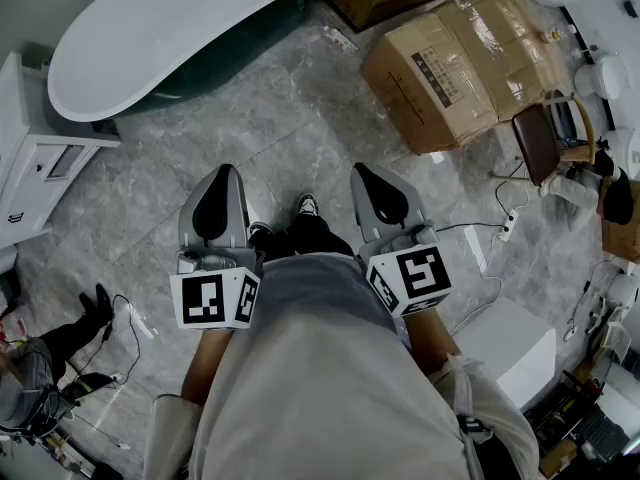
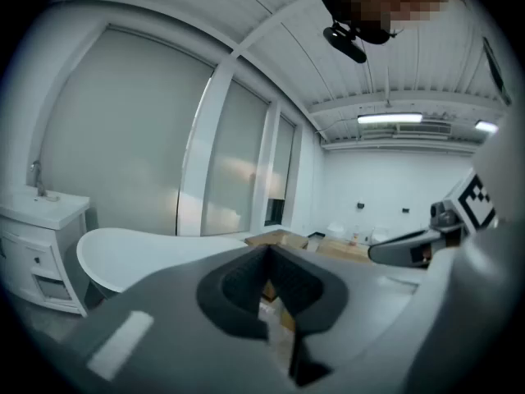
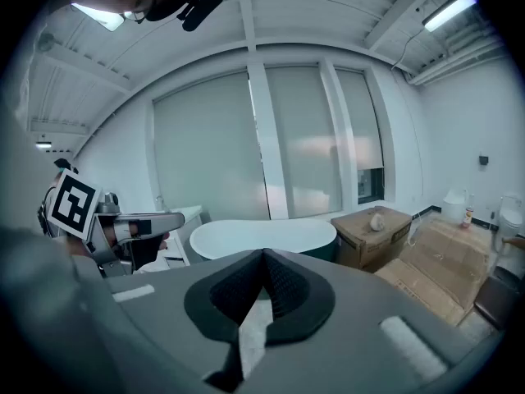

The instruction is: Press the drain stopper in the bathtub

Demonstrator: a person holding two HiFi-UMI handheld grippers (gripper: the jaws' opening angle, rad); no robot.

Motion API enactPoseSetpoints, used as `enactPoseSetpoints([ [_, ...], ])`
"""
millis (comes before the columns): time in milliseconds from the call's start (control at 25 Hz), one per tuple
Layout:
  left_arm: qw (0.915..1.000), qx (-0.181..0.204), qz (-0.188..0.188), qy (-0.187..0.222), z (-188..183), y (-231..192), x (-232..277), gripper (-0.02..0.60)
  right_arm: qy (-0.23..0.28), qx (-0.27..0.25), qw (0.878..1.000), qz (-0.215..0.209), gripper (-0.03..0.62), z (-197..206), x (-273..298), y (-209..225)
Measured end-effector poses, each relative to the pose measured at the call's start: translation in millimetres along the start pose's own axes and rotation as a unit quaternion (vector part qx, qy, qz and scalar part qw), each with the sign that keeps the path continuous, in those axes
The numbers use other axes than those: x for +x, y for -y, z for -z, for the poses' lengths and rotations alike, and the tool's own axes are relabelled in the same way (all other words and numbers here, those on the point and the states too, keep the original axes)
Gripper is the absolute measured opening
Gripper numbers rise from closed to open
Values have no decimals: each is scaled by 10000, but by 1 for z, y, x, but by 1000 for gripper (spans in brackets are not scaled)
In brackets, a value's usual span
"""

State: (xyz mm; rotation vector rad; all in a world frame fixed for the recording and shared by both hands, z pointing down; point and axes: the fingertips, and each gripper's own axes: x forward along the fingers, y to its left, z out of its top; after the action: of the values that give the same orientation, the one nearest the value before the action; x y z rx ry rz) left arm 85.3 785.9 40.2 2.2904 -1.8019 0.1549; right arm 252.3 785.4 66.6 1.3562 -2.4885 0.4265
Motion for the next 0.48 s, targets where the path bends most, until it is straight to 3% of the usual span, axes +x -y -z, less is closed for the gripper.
enactPoseSetpoints([
  [480, 9999, 80, -125, -10, -1, 23, 16, 0, 188, 300, 9991, -244, -6, -5, -4, 34],
])
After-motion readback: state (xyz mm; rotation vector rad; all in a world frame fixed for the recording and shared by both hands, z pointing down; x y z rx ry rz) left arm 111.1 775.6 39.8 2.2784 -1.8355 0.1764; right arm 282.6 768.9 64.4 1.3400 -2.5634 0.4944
